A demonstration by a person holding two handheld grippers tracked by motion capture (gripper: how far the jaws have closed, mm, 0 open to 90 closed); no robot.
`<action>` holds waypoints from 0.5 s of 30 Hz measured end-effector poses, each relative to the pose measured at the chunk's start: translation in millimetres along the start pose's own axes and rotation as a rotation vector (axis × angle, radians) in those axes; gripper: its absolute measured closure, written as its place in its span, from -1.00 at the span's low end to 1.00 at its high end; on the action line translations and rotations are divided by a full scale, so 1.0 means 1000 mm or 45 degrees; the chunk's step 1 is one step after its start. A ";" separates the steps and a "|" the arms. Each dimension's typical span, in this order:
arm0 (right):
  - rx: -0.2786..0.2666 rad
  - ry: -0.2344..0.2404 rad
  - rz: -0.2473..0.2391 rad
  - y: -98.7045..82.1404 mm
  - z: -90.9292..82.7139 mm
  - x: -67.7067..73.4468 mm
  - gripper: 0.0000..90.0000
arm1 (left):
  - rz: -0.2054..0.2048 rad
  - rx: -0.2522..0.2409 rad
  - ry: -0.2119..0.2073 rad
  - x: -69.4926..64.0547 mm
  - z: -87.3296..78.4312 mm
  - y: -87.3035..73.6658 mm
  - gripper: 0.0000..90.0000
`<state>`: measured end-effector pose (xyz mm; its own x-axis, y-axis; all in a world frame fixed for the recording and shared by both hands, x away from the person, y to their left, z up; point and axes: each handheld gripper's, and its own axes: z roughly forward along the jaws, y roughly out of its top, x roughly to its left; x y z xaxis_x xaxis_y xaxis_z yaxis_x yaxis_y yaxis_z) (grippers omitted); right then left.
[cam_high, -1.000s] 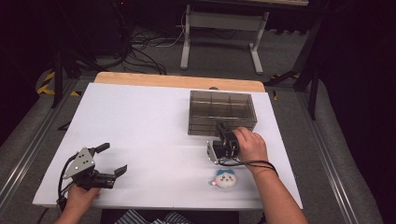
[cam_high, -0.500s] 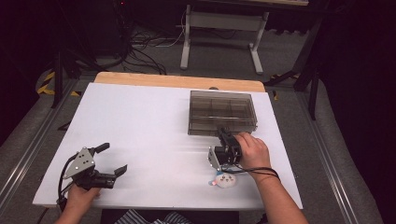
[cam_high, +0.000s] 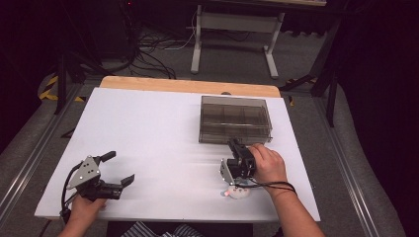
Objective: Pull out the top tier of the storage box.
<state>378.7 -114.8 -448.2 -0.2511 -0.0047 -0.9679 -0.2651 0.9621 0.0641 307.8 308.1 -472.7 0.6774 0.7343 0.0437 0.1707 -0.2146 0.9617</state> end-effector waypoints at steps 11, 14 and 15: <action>-0.055 0.008 0.068 -0.001 -0.003 -0.003 0.54 | 0.000 -0.003 -0.001 0.000 0.000 0.000 -0.99; -0.092 0.034 0.162 -0.003 -0.007 -0.005 0.47 | -0.008 -0.006 -0.003 0.000 0.000 0.000 -0.99; -0.092 0.034 0.162 -0.003 -0.007 -0.005 0.47 | -0.008 -0.006 -0.003 0.000 0.000 0.000 -0.99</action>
<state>374.5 -119.8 -441.5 -0.3113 0.1075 -0.9442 -0.2959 0.9332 0.2038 307.5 308.1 -472.8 0.6779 0.7342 0.0366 0.1720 -0.2068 0.9631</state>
